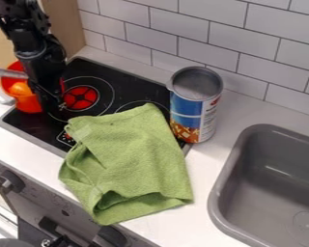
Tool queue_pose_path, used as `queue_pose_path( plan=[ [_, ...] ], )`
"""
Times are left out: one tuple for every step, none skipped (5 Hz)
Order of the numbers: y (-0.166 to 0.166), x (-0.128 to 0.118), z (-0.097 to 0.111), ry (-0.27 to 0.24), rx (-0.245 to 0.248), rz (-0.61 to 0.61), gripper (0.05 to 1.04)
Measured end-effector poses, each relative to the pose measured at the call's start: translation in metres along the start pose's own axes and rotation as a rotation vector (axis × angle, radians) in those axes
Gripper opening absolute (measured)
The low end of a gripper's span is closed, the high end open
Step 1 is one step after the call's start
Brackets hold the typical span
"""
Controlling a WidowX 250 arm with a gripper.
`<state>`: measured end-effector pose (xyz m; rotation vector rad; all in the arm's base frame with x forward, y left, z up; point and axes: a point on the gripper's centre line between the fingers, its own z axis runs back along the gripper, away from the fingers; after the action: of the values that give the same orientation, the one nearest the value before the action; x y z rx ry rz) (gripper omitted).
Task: Put the orange cup on the upper middle end of the stove in between burners
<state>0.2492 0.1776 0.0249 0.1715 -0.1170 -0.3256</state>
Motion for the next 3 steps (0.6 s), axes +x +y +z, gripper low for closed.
queue_pose_path(
  plan=[
    [-0.005, 0.008, 0.004, 0.003, 0.029, -0.118, 0.058],
    [-0.021, 0.013, 0.009, 0.033, 0.042, -0.232, 0.058],
    [-0.037, 0.015, 0.014, 0.049, 0.061, -0.321, 0.058]
  ],
)
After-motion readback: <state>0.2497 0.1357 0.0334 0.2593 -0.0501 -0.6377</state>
